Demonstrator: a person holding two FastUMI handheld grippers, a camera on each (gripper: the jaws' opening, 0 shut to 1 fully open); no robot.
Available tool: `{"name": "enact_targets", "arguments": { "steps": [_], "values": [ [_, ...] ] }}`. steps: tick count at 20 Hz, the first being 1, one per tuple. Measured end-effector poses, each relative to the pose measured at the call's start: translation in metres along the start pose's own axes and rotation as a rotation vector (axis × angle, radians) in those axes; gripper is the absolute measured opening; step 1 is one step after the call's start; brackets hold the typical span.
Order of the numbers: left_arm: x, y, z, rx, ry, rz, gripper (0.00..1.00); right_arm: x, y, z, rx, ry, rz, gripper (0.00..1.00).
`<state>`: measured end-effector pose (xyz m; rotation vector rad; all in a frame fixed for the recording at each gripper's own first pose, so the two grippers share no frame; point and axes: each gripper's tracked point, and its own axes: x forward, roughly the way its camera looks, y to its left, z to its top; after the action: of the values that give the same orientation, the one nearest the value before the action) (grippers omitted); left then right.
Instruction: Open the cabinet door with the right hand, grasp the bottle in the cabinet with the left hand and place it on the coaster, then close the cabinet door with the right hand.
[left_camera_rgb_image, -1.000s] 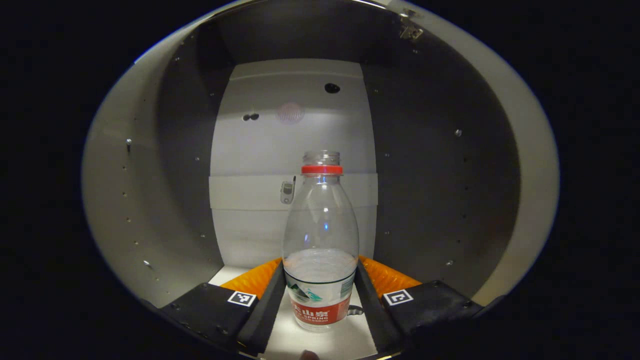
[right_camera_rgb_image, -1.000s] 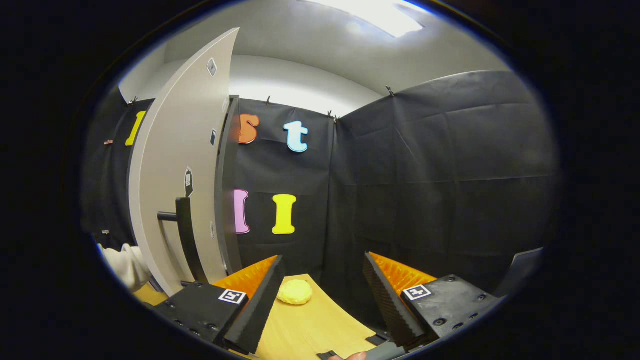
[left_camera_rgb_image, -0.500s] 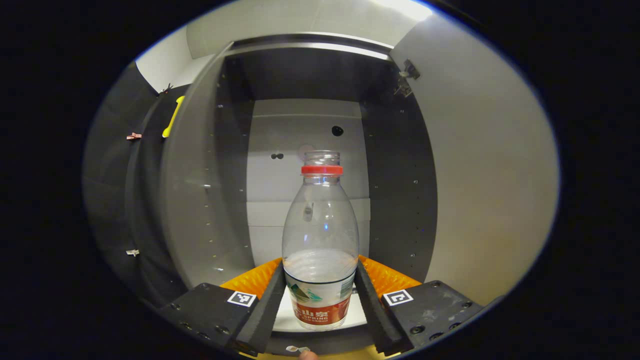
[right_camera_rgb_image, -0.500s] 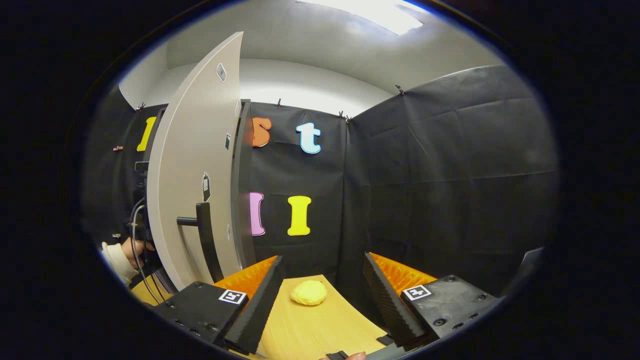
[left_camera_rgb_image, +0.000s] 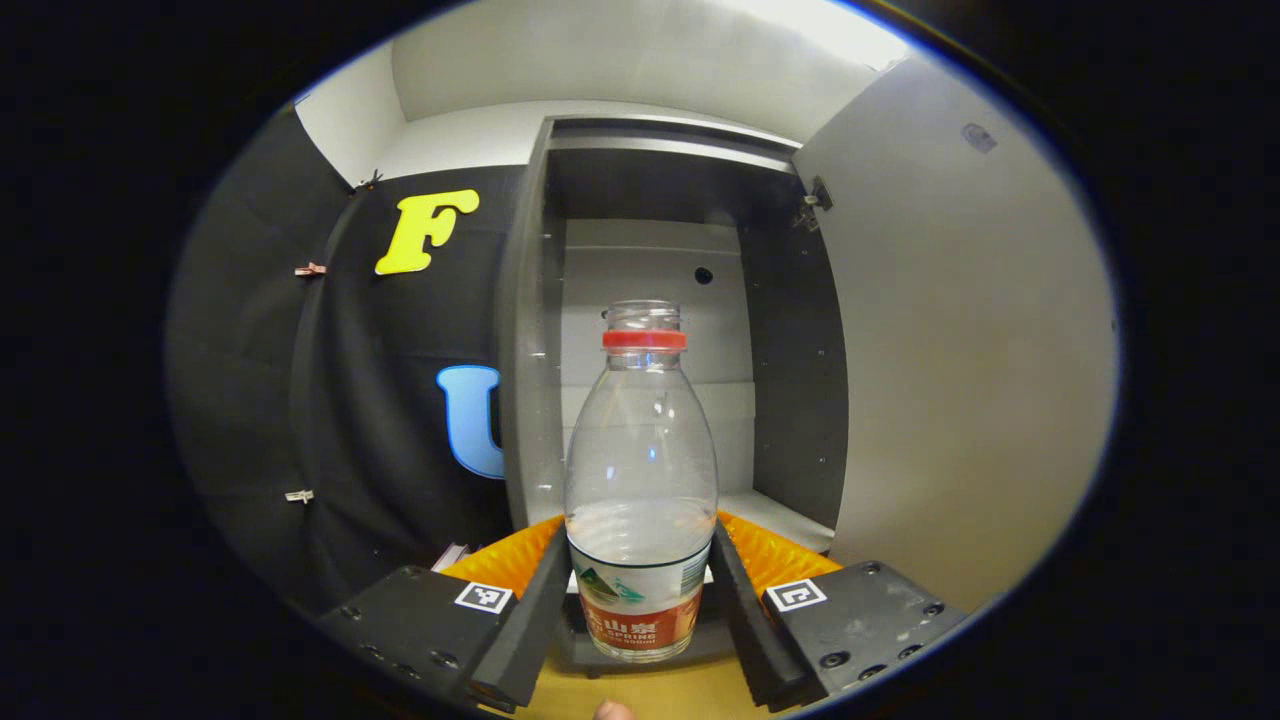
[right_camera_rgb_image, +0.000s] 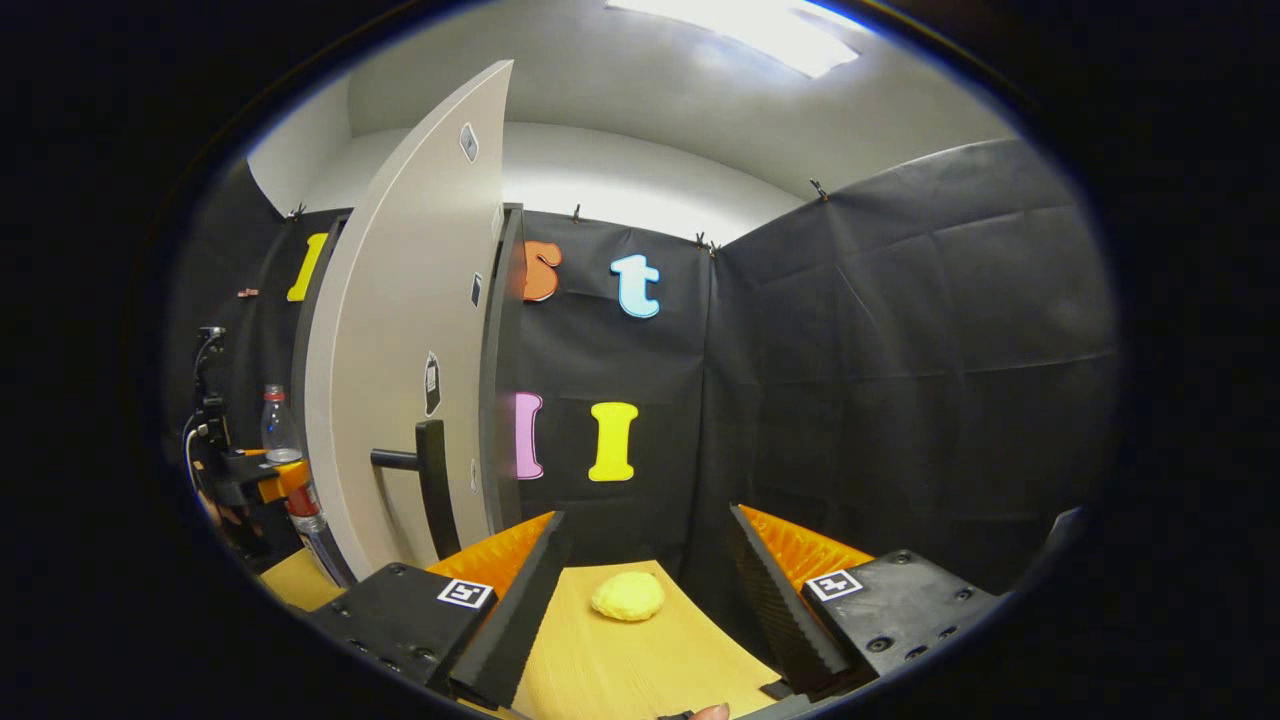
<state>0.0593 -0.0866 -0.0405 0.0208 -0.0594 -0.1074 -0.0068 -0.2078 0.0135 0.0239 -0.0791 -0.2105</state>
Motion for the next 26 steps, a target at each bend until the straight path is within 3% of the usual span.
{"name": "enact_targets", "arguments": {
  "steps": [13,17,19,22,23,26],
  "values": [
    [-0.106,0.048,-0.128,0.009,0.034,0.019,0.77,0.006,0.005,0.003,-0.032,-0.02,-0.037,0.98],
    [-0.125,0.045,-0.186,0.05,0.066,0.001,0.77,0.007,0.005,0.003,-0.002,-0.01,-0.045,0.97],
    [-0.133,0.041,-0.21,0.044,0.07,-0.011,0.78,0.009,0.007,0.002,-0.005,-0.007,-0.044,0.93],
    [-0.142,0.04,-0.246,0.02,0.082,-0.031,0.78,0.01,0.018,0.003,-0.028,-0.014,-0.014,1.0],
    [-0.143,0.039,-0.256,0.004,0.078,-0.039,0.78,0.01,0.02,0.004,-0.029,-0.015,-0.011,0.93],
    [-0.141,0.049,-0.285,-0.012,0.1,-0.018,0.78,0.009,0.021,0.002,-0.023,0.0,-0.003,0.97]
  ]
}}
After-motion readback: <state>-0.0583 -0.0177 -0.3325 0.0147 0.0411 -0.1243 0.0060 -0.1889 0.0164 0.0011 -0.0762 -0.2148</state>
